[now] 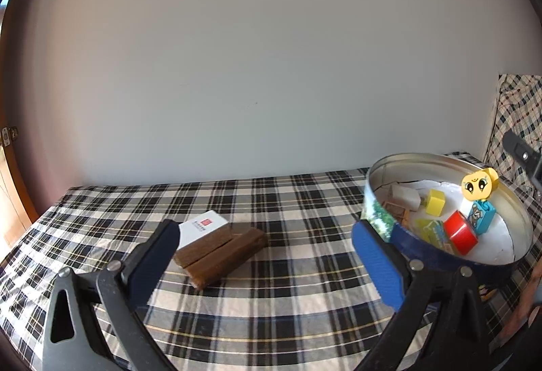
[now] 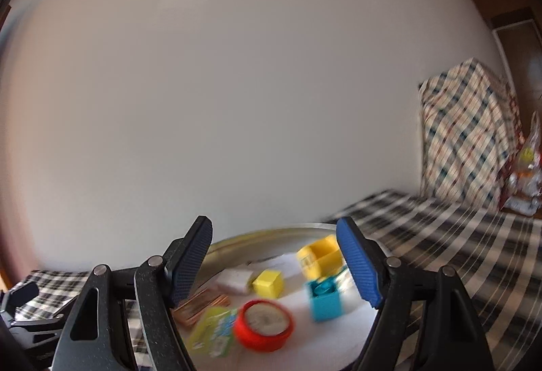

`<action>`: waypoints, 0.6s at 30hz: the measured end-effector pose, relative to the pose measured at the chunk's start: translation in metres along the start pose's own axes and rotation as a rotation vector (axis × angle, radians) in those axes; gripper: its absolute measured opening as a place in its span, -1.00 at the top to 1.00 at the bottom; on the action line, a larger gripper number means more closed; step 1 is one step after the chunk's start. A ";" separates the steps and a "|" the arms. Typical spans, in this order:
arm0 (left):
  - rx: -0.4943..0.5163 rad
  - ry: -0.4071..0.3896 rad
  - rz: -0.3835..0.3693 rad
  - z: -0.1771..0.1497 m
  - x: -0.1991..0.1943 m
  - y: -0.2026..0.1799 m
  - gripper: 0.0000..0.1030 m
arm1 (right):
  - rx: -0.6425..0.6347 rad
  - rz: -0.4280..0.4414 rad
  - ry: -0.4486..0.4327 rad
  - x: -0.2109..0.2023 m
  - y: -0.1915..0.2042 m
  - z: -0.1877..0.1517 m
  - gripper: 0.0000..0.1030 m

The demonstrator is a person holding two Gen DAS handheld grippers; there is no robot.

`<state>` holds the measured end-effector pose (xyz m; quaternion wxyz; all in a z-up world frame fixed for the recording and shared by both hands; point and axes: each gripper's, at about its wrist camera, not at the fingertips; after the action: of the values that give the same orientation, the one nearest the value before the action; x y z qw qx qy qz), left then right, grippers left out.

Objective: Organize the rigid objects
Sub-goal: 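Grasp the brown wooden brush with the right tool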

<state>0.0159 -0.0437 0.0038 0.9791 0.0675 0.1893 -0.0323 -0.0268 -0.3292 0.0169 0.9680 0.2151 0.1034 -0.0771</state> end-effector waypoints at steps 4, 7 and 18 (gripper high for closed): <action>-0.004 0.007 0.031 -0.002 0.002 0.020 -0.99 | -0.032 0.050 0.015 0.002 0.029 -0.010 -0.51; -0.017 0.019 0.051 -0.004 0.006 0.040 -0.99 | -0.051 0.090 0.041 0.005 0.050 -0.018 -0.51; -0.110 0.090 0.175 -0.014 0.023 0.132 -0.99 | -0.114 0.215 0.222 0.030 0.128 -0.050 -0.51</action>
<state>0.0438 0.0879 -0.0023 0.9709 0.0316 0.2279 0.0669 0.0184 -0.1960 0.0169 0.9640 0.1768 0.1902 0.0570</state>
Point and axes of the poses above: each gripper's, at about its wrist camera, not at the fingertips, and x roughly the way its jaws point, y to its left, z to its top, and after that the axes turned 5 degrees about x, right-handed
